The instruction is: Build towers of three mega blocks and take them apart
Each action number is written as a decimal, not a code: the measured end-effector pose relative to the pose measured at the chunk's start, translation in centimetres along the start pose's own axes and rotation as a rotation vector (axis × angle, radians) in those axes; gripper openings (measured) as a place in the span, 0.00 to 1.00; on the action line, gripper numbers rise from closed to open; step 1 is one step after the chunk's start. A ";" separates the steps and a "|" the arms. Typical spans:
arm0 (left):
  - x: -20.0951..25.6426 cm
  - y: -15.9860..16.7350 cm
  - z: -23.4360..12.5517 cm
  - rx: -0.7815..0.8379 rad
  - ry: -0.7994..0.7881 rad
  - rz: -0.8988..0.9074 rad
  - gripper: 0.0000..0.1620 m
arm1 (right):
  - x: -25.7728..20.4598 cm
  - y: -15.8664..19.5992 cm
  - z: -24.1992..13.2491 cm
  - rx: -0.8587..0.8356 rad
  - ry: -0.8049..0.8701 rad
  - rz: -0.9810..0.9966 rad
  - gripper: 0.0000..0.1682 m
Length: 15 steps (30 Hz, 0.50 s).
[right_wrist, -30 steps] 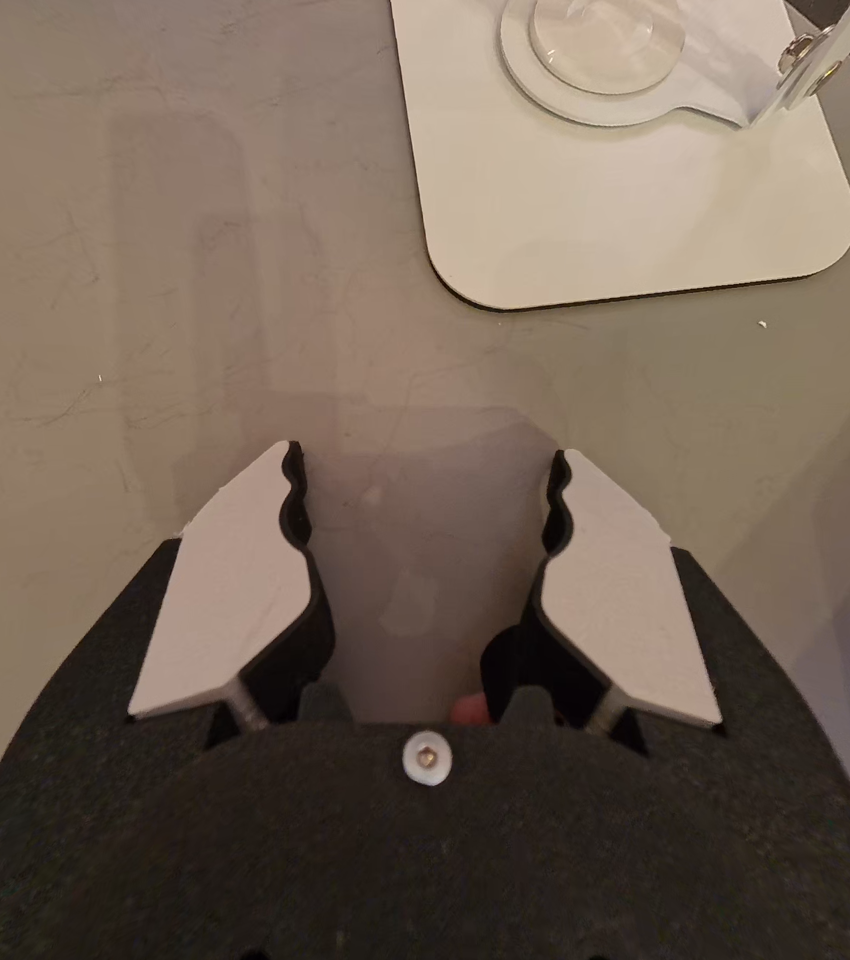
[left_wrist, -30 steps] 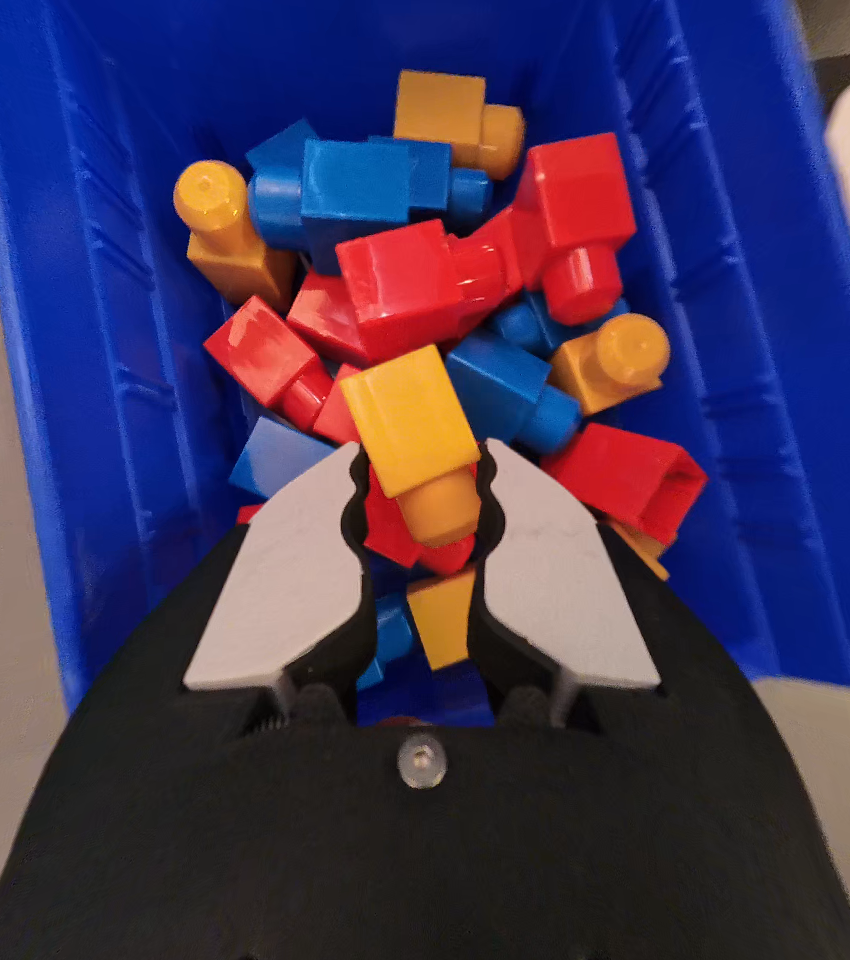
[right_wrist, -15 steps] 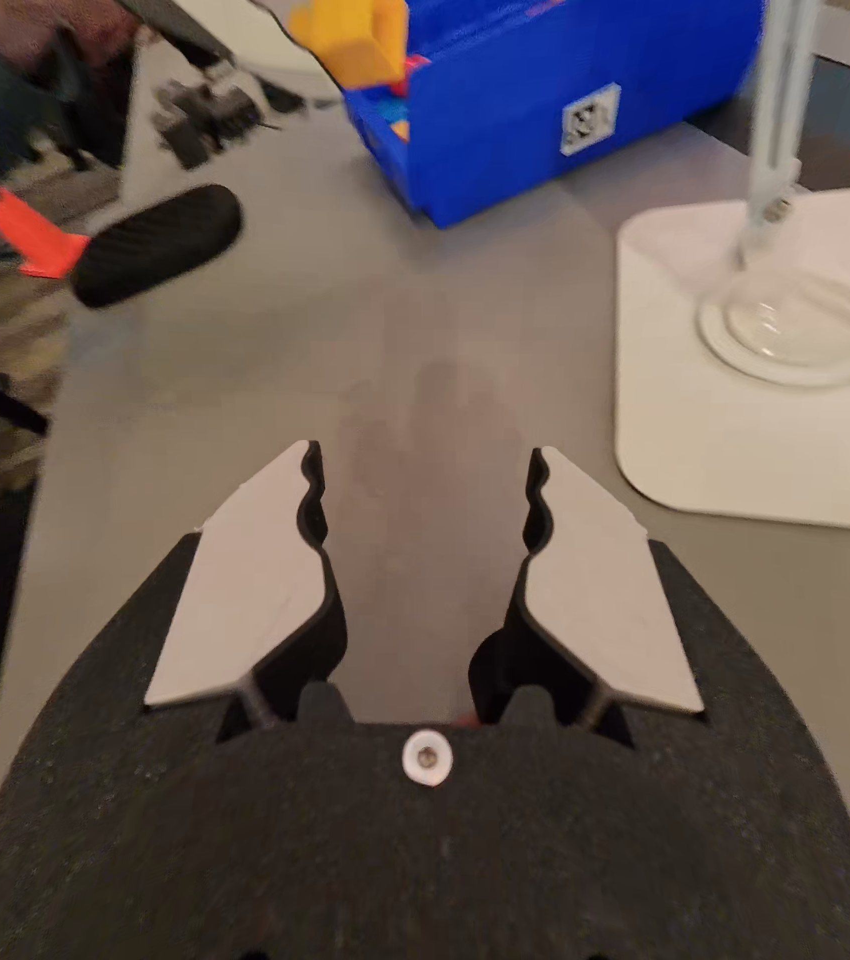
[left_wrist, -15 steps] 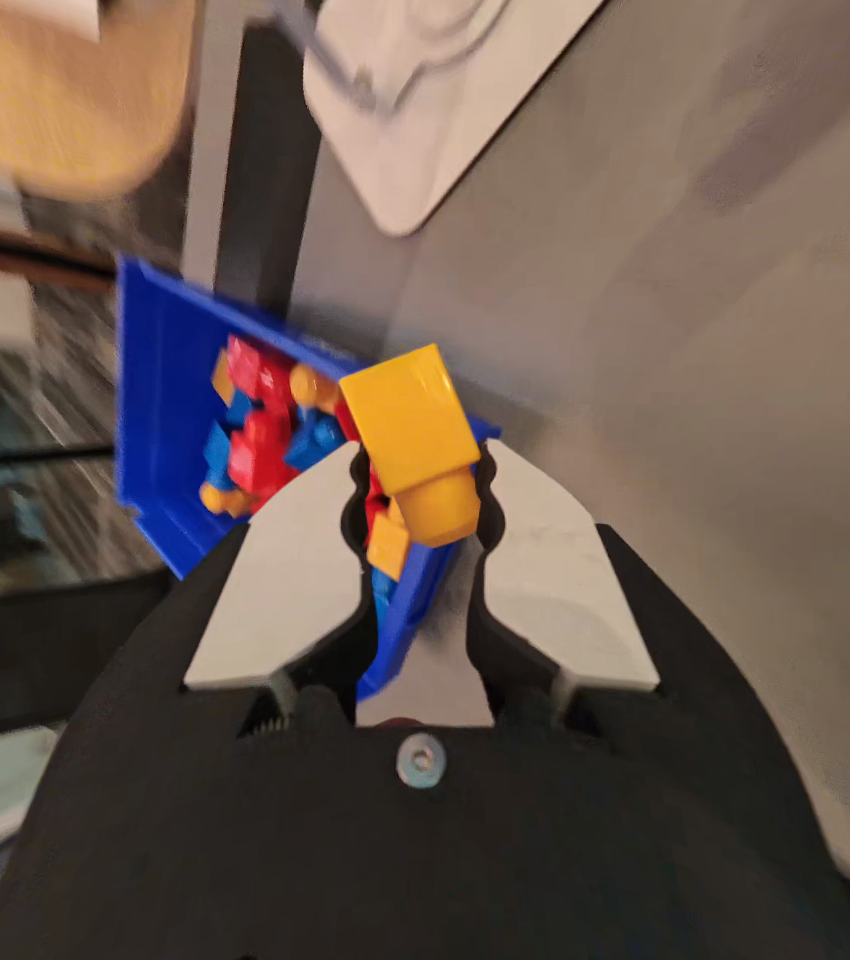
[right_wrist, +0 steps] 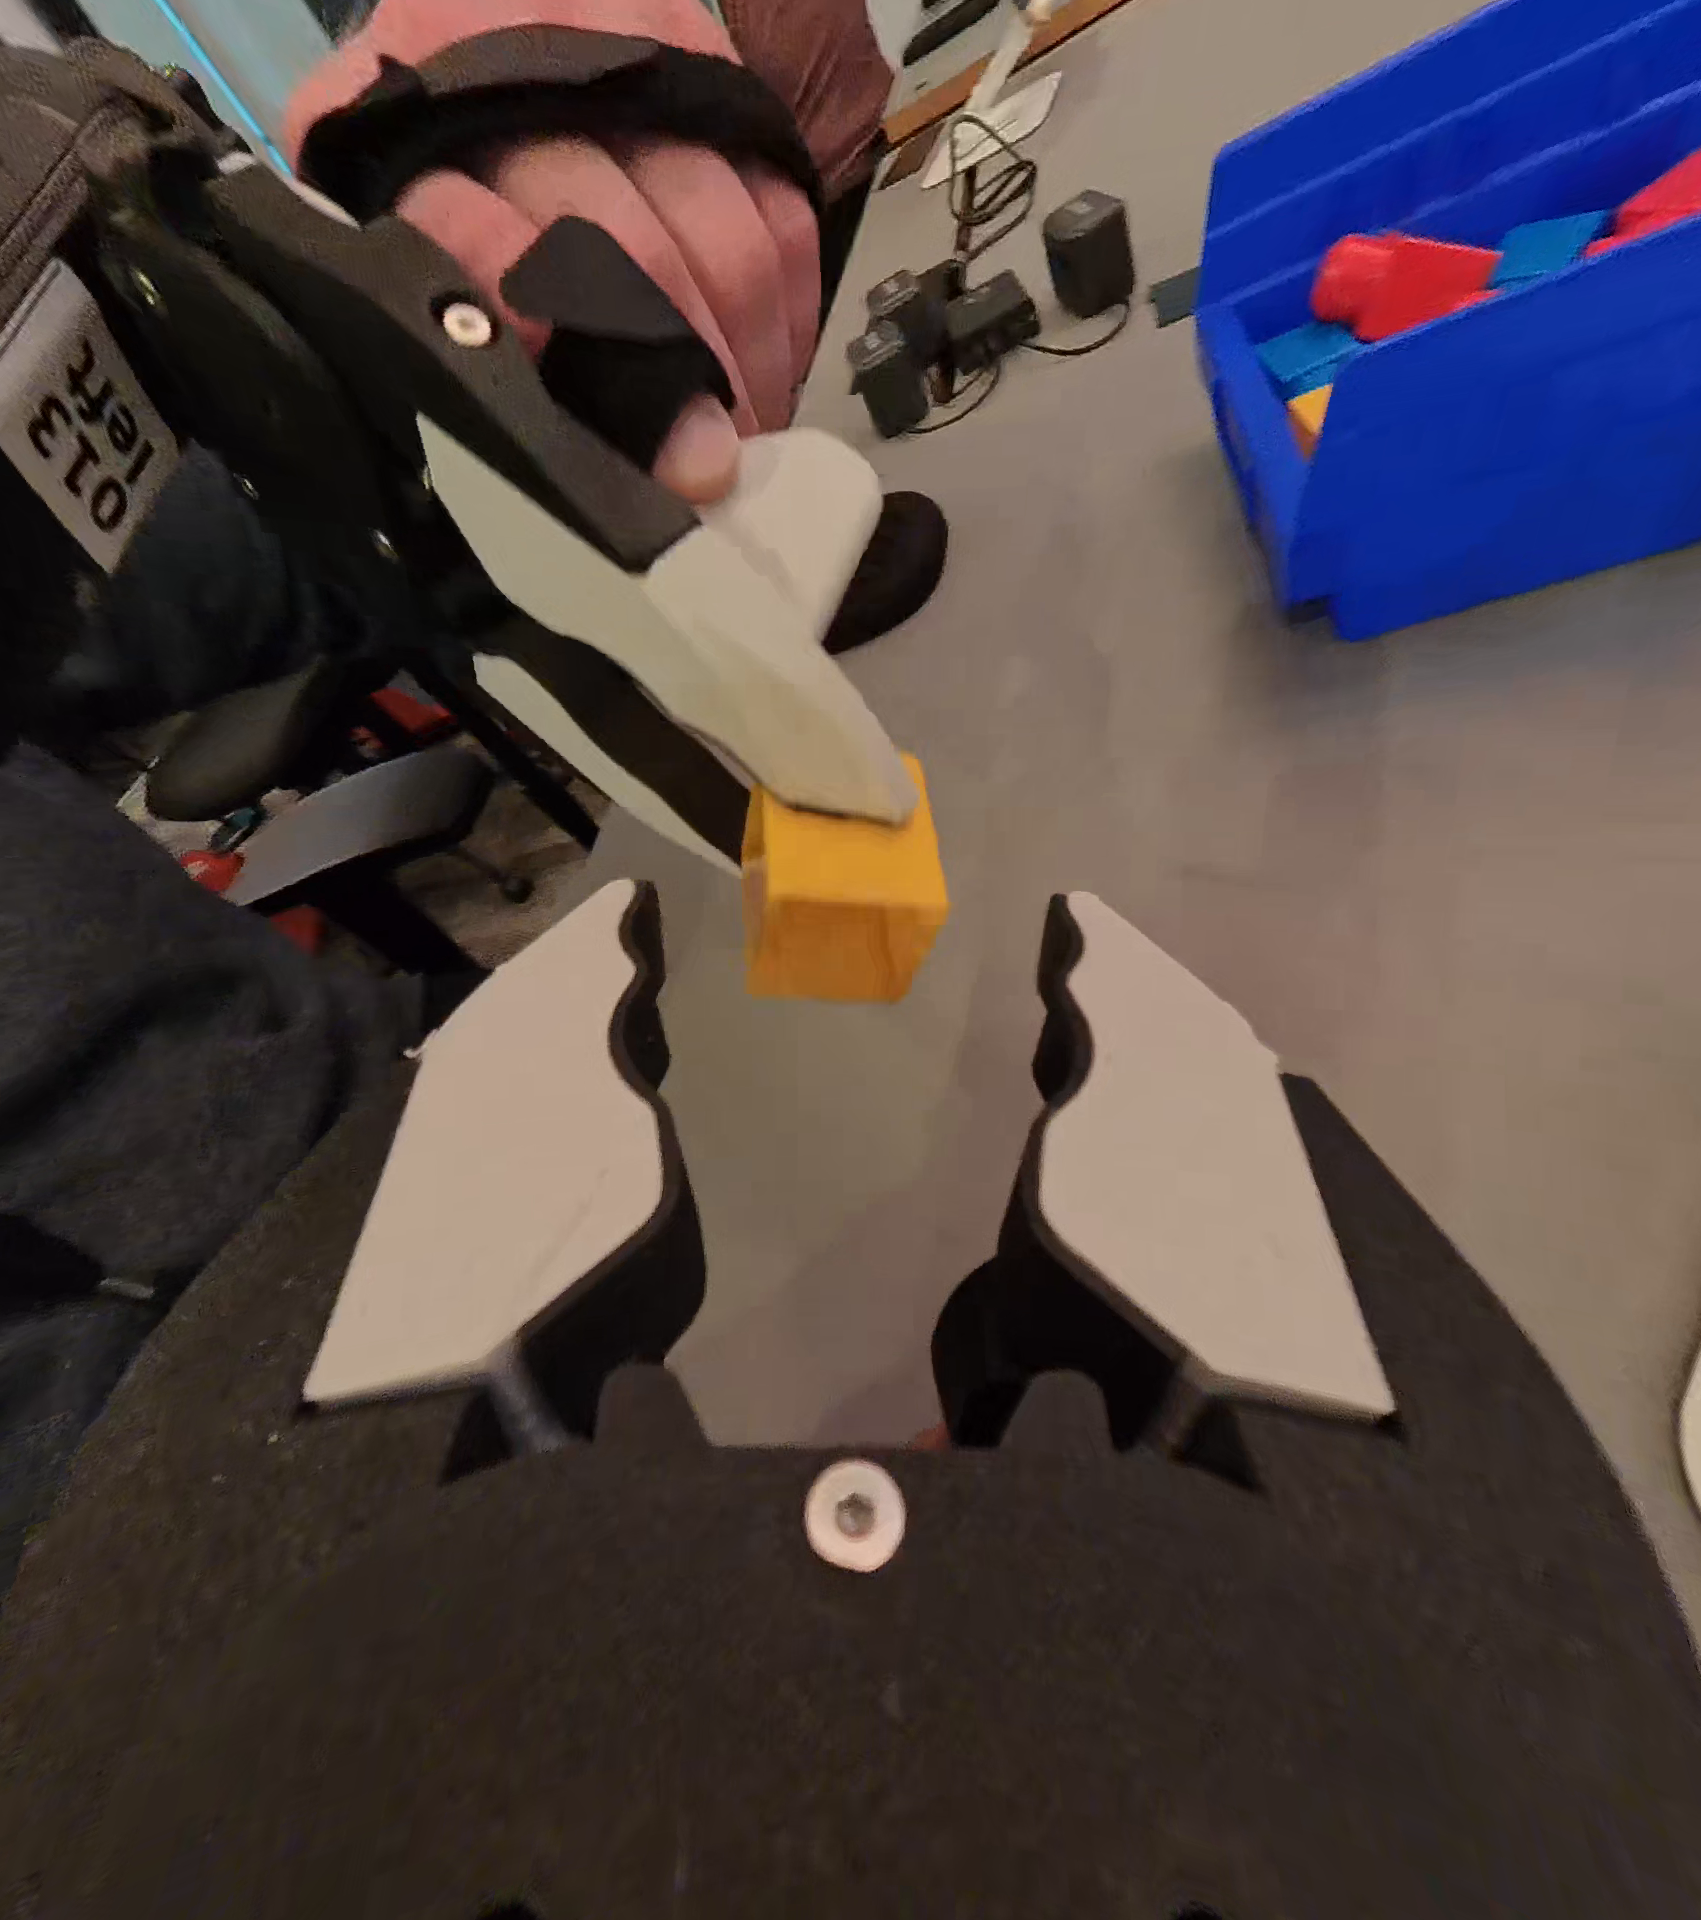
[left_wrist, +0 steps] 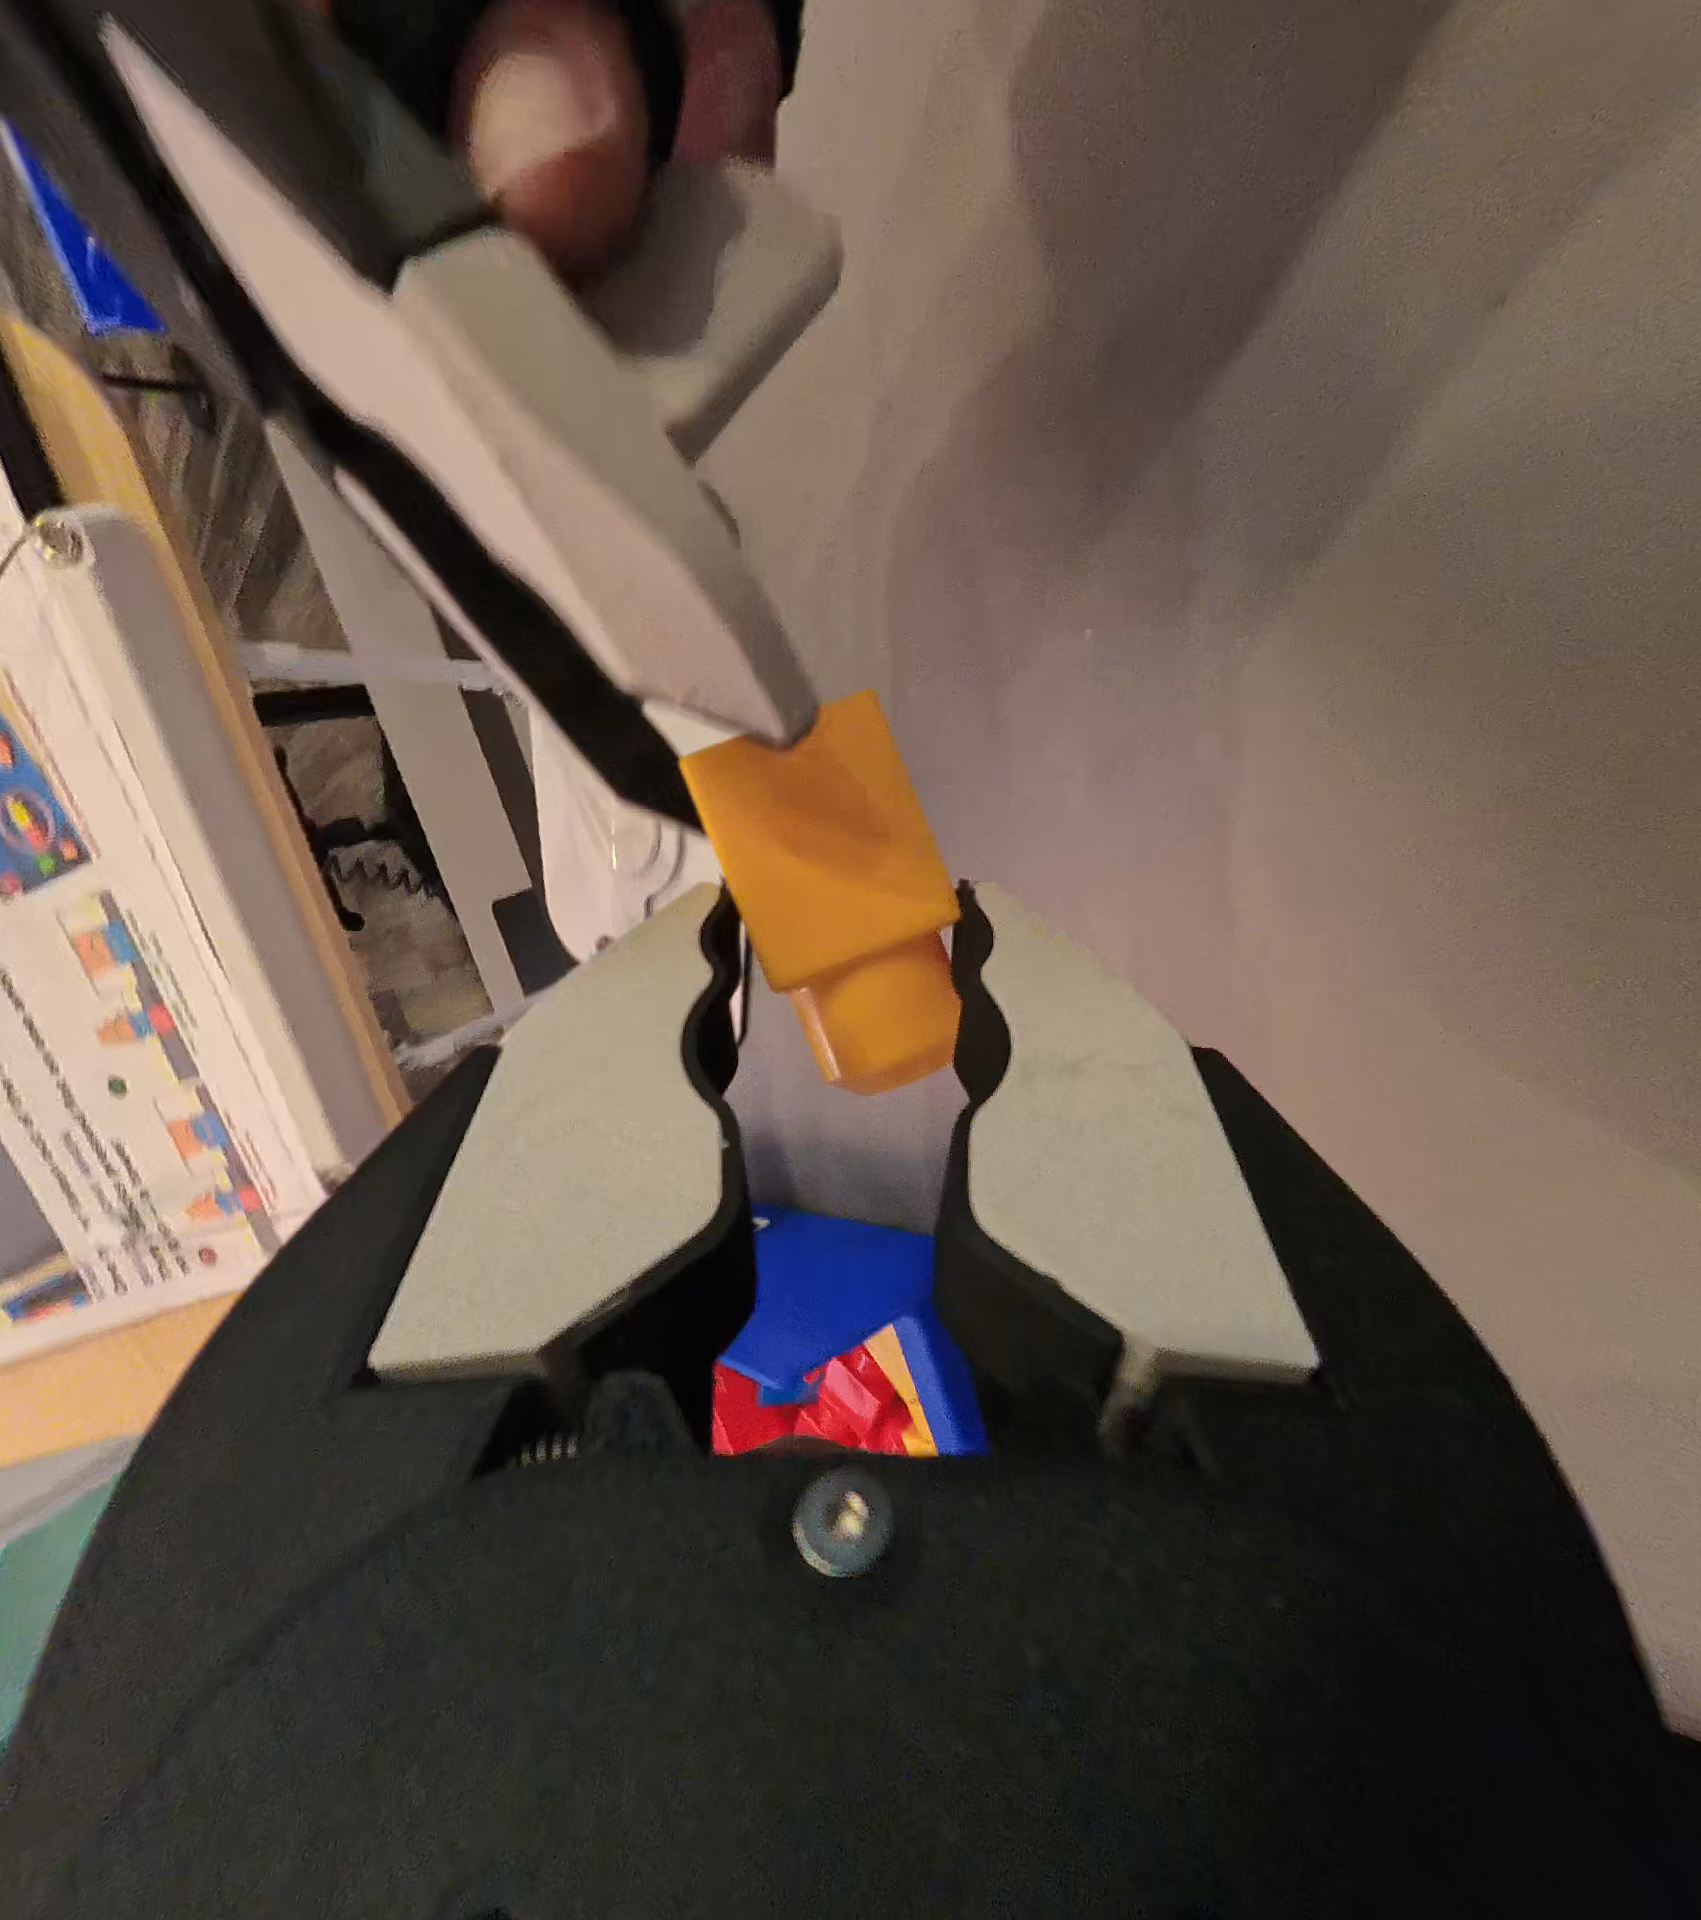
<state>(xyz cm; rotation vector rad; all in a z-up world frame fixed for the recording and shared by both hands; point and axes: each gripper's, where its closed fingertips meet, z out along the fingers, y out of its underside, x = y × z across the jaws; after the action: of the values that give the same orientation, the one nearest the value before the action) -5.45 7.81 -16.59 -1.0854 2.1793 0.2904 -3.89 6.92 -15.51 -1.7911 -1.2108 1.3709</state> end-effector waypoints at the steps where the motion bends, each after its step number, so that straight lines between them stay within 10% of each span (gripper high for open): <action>1: 0.1 -0.5 0.1 0.004 0.003 0.018 0.24 | -0.2 0.2 0.2 -0.019 -0.017 -0.001 0.36; 10: -1.2 -1.8 0.2 0.042 -0.044 0.025 0.22 | -0.9 0.7 -0.3 -0.014 -0.064 0.017 0.22; 15: -2.8 -0.7 -0.6 0.142 -0.072 -0.303 0.26 | -0.8 -0.5 -1.9 0.180 -0.007 -0.030 0.22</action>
<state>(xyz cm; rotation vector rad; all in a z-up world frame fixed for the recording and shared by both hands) -4.02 8.85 -14.18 -1.2815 1.9069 0.0367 -2.27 6.52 -14.15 -1.6387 -1.0772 1.4225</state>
